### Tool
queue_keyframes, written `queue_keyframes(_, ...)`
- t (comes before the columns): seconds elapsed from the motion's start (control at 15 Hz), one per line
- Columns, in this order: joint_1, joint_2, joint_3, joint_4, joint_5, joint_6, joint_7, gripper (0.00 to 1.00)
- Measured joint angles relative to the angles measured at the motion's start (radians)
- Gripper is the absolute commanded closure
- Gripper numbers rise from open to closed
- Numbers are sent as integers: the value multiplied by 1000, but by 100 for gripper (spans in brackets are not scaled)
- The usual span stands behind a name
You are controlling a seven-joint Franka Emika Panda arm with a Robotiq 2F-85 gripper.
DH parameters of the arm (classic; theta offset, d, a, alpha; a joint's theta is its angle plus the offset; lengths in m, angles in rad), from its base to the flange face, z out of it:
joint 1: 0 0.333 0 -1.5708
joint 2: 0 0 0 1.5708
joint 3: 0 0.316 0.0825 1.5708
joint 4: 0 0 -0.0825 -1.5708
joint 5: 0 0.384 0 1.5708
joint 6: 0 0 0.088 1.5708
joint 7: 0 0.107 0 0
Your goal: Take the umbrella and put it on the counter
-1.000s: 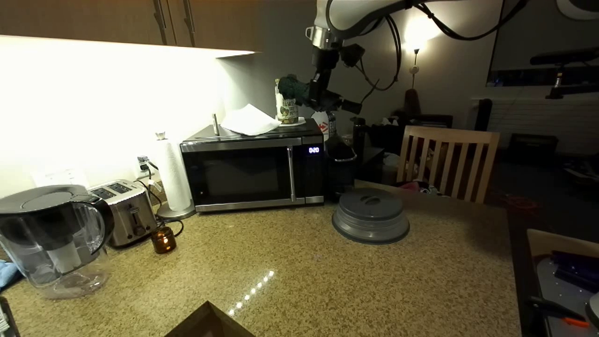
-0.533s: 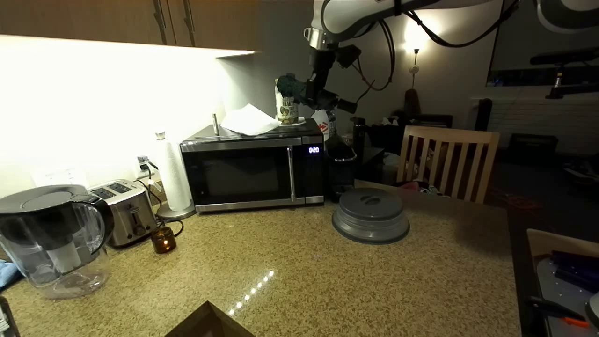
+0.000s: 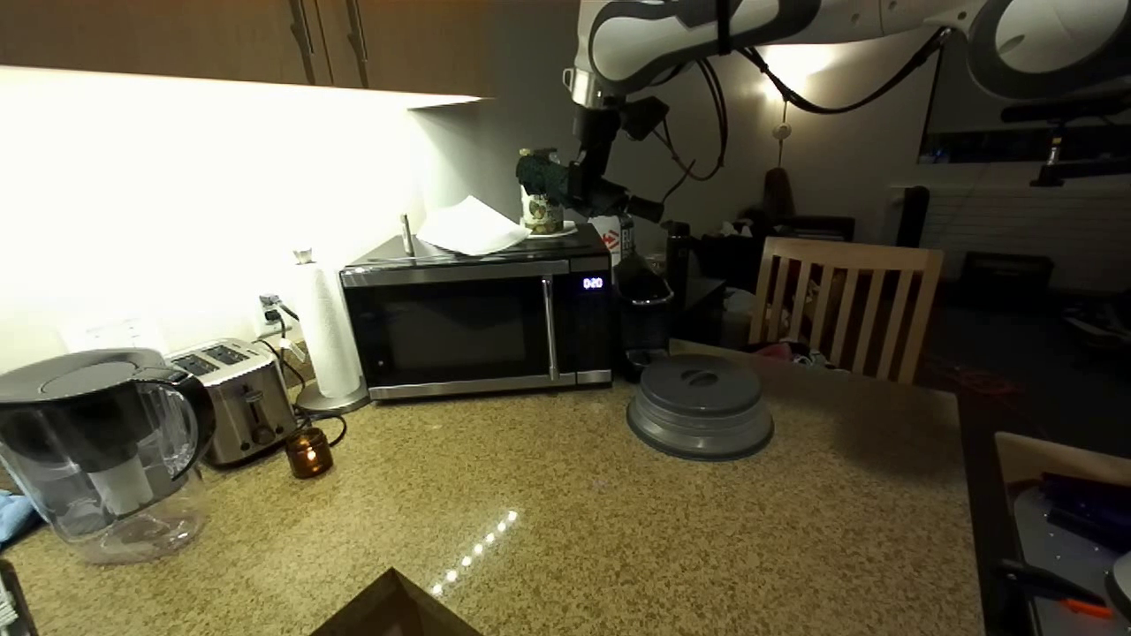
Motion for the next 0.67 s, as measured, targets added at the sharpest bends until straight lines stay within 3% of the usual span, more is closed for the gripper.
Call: queue_keyframes(0.67,0,75,-9,94,0,-164,0,86)
